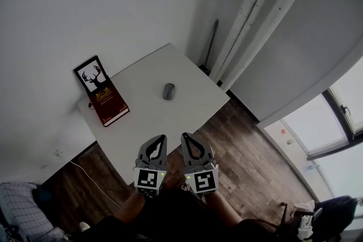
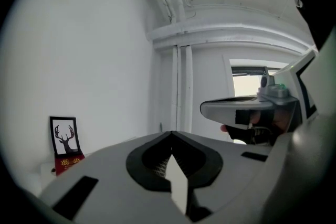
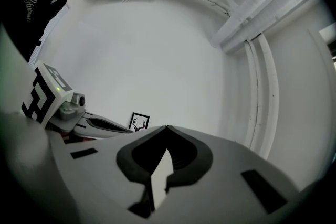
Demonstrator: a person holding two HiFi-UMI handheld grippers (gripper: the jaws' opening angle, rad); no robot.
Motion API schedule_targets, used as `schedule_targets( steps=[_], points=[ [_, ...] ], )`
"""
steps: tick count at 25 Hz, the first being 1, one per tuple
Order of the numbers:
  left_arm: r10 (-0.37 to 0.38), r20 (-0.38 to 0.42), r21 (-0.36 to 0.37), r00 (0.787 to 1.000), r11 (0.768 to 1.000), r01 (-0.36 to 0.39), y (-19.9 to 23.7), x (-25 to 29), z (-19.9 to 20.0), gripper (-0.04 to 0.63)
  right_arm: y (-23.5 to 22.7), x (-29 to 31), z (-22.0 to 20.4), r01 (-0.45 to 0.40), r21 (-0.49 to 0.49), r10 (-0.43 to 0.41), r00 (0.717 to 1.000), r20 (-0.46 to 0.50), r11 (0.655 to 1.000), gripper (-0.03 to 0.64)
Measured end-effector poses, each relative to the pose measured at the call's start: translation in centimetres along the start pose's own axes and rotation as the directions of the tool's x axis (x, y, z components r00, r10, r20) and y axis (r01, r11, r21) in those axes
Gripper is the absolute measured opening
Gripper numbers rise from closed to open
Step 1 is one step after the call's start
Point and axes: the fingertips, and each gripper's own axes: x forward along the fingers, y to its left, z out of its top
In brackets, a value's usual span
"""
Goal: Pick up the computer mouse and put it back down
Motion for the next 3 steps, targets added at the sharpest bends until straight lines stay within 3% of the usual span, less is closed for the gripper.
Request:
schedule_targets(
  steps=[3],
  points=[
    [-0.005, 0.010, -0.008, 1.000, 1.000, 0.005, -0.10, 0.21, 0.22, 0.002, -0.34, 0.02, 0.17, 0.003, -0.004, -0.002, 1.000, 0.005, 1.000, 0.020]
  ],
)
